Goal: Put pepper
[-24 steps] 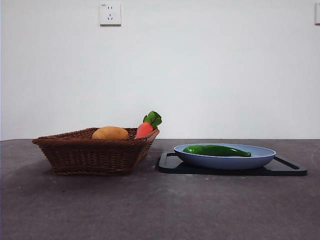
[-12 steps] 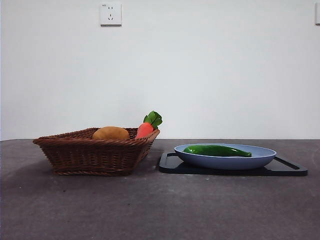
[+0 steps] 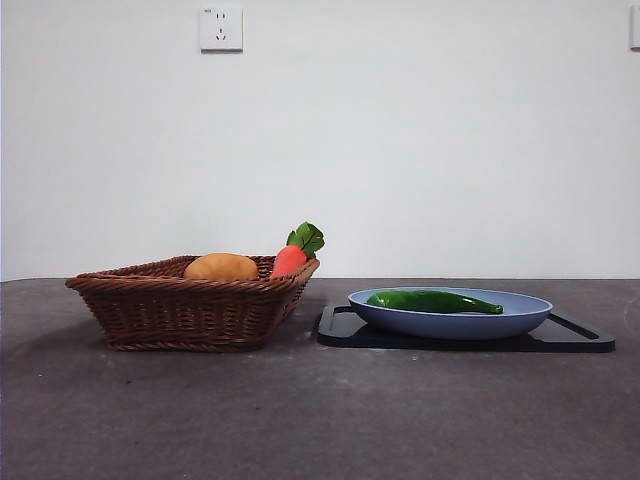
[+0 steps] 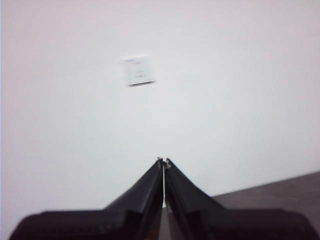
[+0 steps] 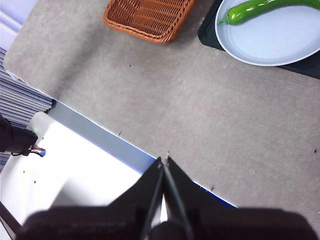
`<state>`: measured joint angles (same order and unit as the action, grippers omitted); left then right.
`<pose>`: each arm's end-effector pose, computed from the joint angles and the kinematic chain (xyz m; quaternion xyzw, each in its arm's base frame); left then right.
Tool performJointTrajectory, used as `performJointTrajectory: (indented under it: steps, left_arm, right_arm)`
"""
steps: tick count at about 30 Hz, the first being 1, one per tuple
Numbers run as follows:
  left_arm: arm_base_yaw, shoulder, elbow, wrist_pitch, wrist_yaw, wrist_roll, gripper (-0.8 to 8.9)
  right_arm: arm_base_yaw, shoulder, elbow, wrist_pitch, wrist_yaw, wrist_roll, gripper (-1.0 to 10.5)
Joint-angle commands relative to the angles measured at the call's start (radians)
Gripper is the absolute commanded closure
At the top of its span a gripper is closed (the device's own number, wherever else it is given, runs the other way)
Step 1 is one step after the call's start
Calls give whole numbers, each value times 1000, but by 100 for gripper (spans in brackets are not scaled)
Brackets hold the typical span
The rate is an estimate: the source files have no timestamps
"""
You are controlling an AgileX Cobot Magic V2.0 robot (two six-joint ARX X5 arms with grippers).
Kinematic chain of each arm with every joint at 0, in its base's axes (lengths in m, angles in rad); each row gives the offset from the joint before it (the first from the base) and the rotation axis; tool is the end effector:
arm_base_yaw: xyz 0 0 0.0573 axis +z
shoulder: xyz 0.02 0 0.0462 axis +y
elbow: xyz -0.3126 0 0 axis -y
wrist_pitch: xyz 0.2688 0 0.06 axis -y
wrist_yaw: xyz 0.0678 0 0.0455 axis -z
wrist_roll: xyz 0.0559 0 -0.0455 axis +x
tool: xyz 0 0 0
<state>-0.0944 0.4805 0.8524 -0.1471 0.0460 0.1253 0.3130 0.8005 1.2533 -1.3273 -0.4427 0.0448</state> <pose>0.0913 -0.0112 0.4291 0.0594 -0.1163 -0.0625 0.9895 0.0817 0.0516 0.4086 0.0463 0.4299 0.3247 0.8412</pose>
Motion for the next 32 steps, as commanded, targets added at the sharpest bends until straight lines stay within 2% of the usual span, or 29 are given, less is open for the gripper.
performJointTrajectory:
  steps: [1, 8, 16, 26, 32]
  left_arm:
    - [43, -89, -158, 89, 4, 18, 805]
    - [86, -272, -486, 182, 7, -30, 805]
    - [89, -402, -721, 183, 6, -79, 805]
    - [89, -479, -845, 170, 7, -117, 805]
    - [89, -479, -845, 63, 6, -129, 805]
  right_arm:
    - [3, 4, 18, 10, 0, 6, 943]
    - [3, 4, 18, 10, 0, 6, 943]
    - [3, 4, 18, 10, 0, 6, 943]
    - [3, 4, 18, 10, 0, 6, 943]
    - [3, 4, 18, 10, 0, 6, 943]
